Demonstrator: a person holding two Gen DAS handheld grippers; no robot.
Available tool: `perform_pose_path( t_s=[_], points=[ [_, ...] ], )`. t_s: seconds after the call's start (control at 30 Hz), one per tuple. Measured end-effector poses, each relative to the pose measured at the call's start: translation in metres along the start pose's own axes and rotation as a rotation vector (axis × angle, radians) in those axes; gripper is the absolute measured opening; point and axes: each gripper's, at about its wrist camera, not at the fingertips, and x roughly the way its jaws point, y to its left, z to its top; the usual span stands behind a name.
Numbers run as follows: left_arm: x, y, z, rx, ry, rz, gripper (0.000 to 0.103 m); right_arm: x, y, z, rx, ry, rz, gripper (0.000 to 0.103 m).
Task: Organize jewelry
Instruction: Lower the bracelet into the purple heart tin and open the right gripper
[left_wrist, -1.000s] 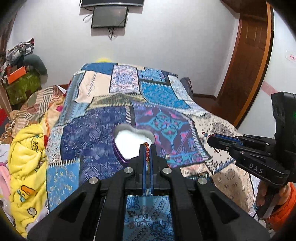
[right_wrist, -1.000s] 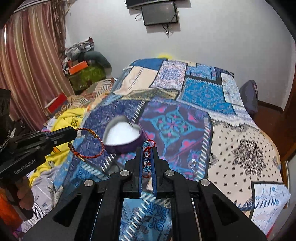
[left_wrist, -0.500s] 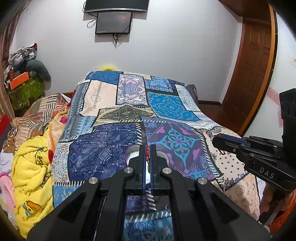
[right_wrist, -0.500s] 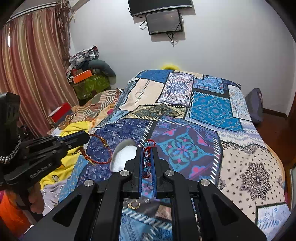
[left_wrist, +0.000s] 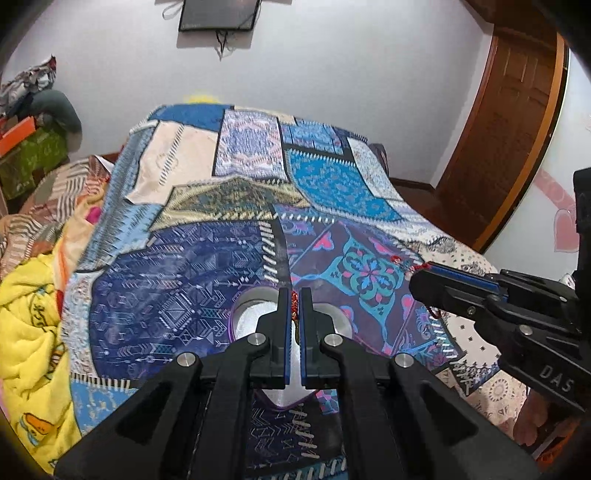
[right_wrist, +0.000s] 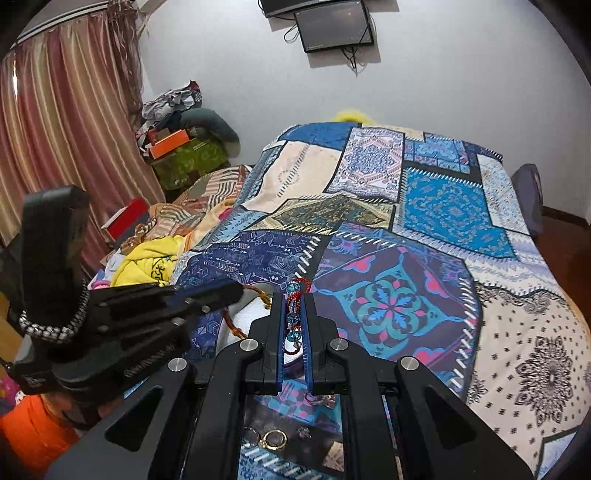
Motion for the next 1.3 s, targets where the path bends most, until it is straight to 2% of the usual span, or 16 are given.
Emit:
perform_pose_path(
  t_s=[0.4,0.5,0.67,0.83,0.93,1.23,1.3],
  points=[
    [0.02,0.009,-0.009,0.041,0.069,0.057,0.002,0.031,0.009,-0.005,-0.01,0.049,0.044,0.007],
    [0.021,0.013,-0.011,0.041,0.087,0.052,0.003,0.038,0.01,-0.006,-0.007,0.061,0.053,0.007],
    [0.011,0.018,-0.011,0.043,0.068,0.076,0.01,0.046,0.017,-0.007,-0.022,0.08,0.066,0.007],
    [-0.003,0.03,-0.008,0.02,0.029,0.116,0.027,0.055,0.023,-0.008,-0.045,0.102,0.076,0.007],
    [-0.008,0.035,-0.008,0.011,0.023,0.125,0.032,0.061,0.026,-0.011,-0.056,0.12,0.077,0.007],
    [-0.016,0.045,-0.012,-0.002,0.019,0.155,0.035,0.075,0.028,-0.016,-0.069,0.171,0.063,0.007],
    [-0.018,0.045,-0.012,-0.002,0.015,0.159,0.037,0.076,0.03,-0.016,-0.074,0.183,0.06,0.01]
  ],
)
